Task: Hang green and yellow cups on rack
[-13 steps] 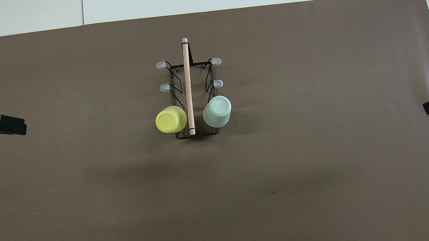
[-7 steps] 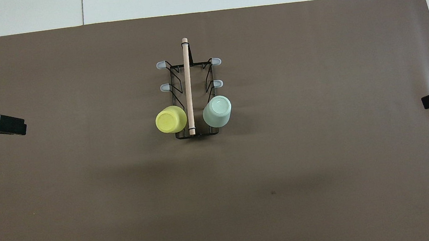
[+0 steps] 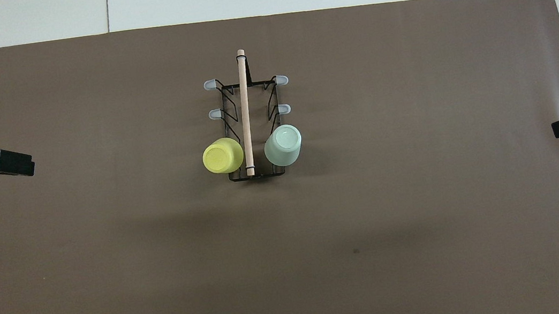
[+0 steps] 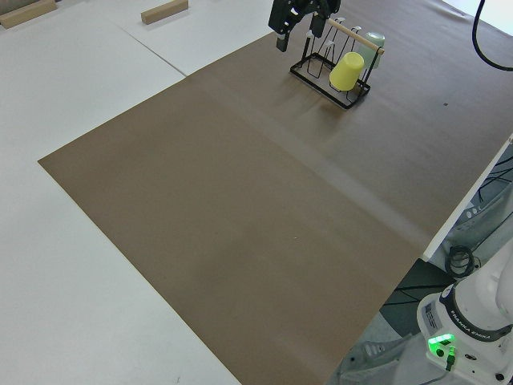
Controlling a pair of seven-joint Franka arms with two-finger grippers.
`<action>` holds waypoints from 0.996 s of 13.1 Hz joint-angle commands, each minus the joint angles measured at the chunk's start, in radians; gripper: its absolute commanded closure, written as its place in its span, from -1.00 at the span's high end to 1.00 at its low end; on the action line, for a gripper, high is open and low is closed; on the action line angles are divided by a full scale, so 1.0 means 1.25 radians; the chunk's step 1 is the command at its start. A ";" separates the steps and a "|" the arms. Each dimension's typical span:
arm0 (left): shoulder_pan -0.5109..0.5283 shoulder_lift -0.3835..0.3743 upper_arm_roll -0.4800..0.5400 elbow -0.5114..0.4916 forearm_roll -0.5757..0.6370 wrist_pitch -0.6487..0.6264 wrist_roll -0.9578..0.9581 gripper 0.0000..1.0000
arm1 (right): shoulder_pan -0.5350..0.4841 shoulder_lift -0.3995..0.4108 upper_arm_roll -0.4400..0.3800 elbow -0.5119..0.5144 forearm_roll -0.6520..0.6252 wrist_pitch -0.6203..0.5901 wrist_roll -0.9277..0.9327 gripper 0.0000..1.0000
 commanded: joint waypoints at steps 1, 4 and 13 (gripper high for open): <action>-0.006 -0.009 0.009 -0.006 -0.009 -0.008 0.004 1.00 | 0.004 -0.004 0.000 -0.002 -0.023 0.014 0.008 1.00; -0.006 -0.009 0.009 -0.006 -0.009 -0.008 0.004 1.00 | -0.001 0.015 0.000 0.004 -0.022 0.045 0.006 1.00; -0.006 -0.009 0.009 -0.006 -0.009 -0.009 0.003 1.00 | -0.002 0.034 0.004 0.007 -0.022 0.046 0.009 1.00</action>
